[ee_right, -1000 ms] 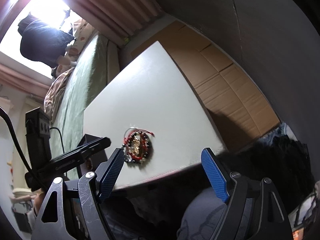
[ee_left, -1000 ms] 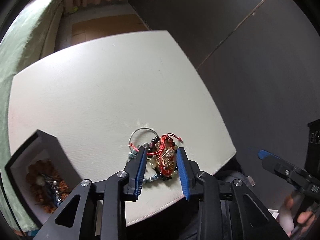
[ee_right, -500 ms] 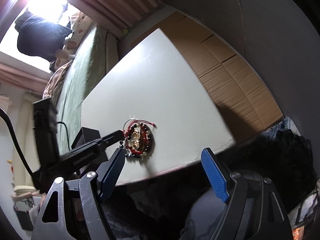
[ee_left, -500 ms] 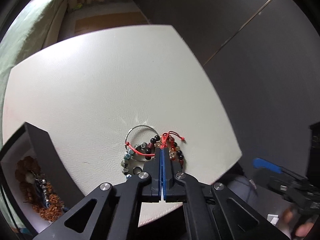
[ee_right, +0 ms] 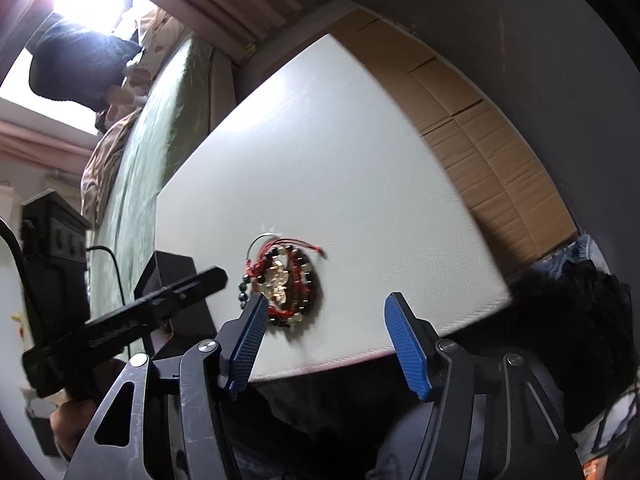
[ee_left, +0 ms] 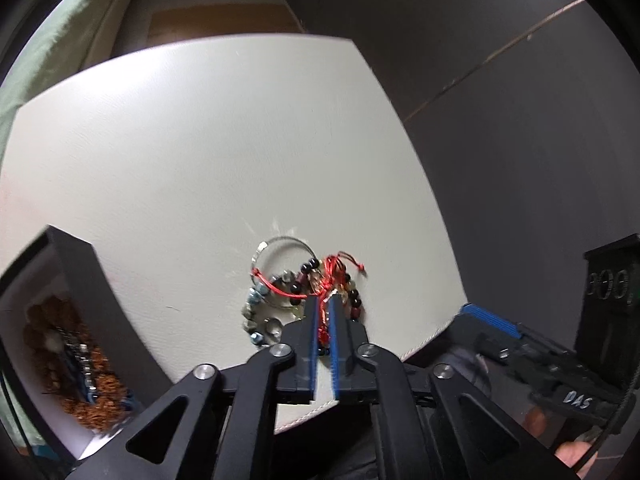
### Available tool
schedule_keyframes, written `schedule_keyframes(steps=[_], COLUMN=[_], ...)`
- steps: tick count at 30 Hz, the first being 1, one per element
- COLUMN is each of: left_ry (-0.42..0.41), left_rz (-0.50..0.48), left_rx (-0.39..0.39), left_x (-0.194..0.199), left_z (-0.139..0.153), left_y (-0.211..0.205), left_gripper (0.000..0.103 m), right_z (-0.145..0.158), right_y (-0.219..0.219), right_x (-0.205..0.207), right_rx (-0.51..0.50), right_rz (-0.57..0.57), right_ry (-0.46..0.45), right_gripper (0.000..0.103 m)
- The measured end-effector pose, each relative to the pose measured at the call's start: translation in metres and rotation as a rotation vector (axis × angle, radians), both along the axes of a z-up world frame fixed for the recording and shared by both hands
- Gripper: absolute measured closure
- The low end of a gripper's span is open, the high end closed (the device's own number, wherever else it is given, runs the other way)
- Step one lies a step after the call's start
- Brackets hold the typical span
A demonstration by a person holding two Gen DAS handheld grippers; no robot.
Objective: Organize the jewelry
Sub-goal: 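Lift the red-string bracelet into the box with the left gripper while the right gripper grasps the beaded ring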
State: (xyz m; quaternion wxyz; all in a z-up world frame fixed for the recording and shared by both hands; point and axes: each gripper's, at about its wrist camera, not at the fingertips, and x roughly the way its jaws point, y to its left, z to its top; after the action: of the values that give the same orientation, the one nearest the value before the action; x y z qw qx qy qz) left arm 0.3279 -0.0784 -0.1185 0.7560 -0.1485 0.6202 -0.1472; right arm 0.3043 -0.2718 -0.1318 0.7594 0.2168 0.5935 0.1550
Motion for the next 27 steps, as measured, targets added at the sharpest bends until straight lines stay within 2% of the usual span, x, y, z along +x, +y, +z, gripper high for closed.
schedule_keyframes(steps=[2, 3, 4, 8, 9, 12, 13, 14, 15, 19, 27], left_ry=[0.004, 0.003, 0.001, 0.002, 0.003, 0.017, 0.028, 0.031, 0.027, -0.025, -0.073], left_rz=[-0.012, -0.011, -0.011, -0.008, -0.006, -0.018, -0.022, -0.019, -0.016, -0.010, 0.016], left_rx=[0.003, 0.012, 0.015, 0.027, 0.038, 0.077, 0.085, 0.095, 0.098, 0.086, 0.049], left_x=[0.002, 0.003, 0.004, 0.008, 0.009, 0.010, 0.011, 0.011, 0.012, 0.010, -0.003], left_z=[-0.004, -0.006, -0.007, -0.013, -0.014, -0.022, -0.026, -0.029, -0.029, -0.019, 0.004], left_y=[-0.009, -0.013, -0.015, -0.022, -0.024, -0.027, -0.027, -0.026, -0.026, -0.019, 0.007], left_gripper=[0.061, 0.055, 0.052, 0.052, 0.053, 0.066, 0.078, 0.094, 0.099, 0.102, 0.102], right_z=[-0.002, -0.003, -0.004, -0.006, -0.006, -0.007, -0.007, -0.008, -0.008, -0.009, -0.014], right_y=[-0.011, -0.017, -0.022, -0.036, -0.038, -0.042, -0.042, -0.042, -0.040, -0.030, 0.002], right_x=[-0.002, -0.003, -0.004, -0.006, -0.006, -0.006, -0.005, -0.004, -0.004, 0.000, 0.011], right_rx=[-0.005, -0.004, -0.004, -0.012, -0.013, -0.012, -0.011, -0.012, -0.017, -0.023, -0.022], right_rz=[-0.023, -0.036, -0.047, -0.071, -0.073, -0.082, -0.082, -0.081, -0.077, -0.052, 0.012], right_ry=[0.008, 0.015, 0.019, 0.028, 0.028, 0.032, 0.032, 0.033, 0.034, 0.034, 0.038], right_gripper=[0.041, 0.041, 0.041, 0.041, 0.041, 0.041, 0.041, 0.041, 0.041, 0.041, 0.041])
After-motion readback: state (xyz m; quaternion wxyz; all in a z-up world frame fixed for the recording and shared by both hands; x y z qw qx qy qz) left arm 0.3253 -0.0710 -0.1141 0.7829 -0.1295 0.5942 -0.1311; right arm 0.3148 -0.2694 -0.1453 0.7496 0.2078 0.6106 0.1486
